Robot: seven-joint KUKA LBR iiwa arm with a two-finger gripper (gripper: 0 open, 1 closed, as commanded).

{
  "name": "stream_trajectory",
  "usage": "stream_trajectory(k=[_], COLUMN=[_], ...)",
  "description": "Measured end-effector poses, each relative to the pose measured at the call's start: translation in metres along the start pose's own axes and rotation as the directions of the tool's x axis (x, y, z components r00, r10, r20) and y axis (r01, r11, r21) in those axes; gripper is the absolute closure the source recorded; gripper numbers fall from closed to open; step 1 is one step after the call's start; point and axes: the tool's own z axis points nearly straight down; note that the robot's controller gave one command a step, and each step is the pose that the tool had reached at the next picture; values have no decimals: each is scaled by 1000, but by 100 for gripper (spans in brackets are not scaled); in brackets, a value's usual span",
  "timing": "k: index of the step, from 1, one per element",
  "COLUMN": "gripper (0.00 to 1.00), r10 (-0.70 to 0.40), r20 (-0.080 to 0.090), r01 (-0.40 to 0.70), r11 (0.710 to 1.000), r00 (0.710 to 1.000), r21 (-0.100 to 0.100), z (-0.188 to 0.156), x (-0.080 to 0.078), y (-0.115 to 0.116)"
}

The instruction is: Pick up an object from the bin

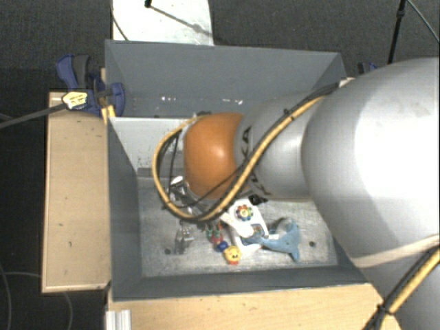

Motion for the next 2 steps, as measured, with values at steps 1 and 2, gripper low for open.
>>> stream_trajectory(k=[1,2], gripper=[0,0], r10=[1,37], r20=[0,2], r01=[-1,-37], r11=[1000,999], r00=[1000,999], r21=[0,-2], z=[0,-1], x=[0,6], y=[0,-33])
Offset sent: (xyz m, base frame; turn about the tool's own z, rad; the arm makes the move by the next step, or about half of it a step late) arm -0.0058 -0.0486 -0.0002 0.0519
